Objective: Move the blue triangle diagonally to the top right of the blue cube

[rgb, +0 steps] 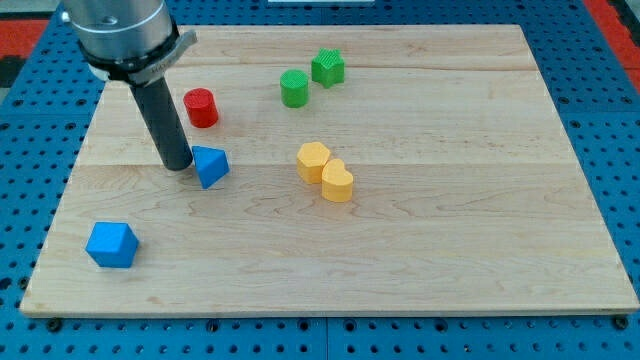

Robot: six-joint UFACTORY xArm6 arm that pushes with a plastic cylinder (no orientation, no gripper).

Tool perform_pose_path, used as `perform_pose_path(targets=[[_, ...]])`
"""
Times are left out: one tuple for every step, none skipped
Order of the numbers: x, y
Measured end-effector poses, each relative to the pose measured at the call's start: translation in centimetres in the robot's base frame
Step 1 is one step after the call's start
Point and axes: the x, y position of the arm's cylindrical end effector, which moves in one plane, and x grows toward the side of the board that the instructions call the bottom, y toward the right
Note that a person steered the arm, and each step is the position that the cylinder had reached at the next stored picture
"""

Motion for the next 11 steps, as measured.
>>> perform_pose_path(targets=[[-1.4, 0.3], [0.3, 3.7], [1.2, 7.6], [1.1, 11.4], [4.2, 12.1], [4.9, 10.5], [3.2, 9.1], [3.0, 4.4], [4.7, 3.3], [6.7, 2.2], [4.3, 2.9]])
